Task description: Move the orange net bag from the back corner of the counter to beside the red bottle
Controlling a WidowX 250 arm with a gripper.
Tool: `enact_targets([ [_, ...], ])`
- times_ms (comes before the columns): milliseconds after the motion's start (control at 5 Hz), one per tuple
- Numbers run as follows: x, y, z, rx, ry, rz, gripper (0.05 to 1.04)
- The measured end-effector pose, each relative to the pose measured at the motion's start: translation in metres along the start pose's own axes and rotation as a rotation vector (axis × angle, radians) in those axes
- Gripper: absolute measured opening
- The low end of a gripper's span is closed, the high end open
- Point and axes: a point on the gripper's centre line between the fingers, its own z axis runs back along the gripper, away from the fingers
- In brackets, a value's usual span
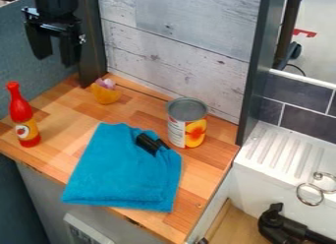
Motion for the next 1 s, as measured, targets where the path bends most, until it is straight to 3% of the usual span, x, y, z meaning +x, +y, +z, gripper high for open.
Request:
enact_targets([
  [200,0.000,-0.001,-0.016,-0.023,0.040,0.000,1.000],
  [400,0.024,0.002,-0.019,-0.051,-0.009,0.028,1.000],
  [600,0.043,0.011,-0.030,-0.044,-0.001,0.077,1.000],
  [1000,0.072,0.018,-0.067,-0.044,0.063,0.208,1.000],
])
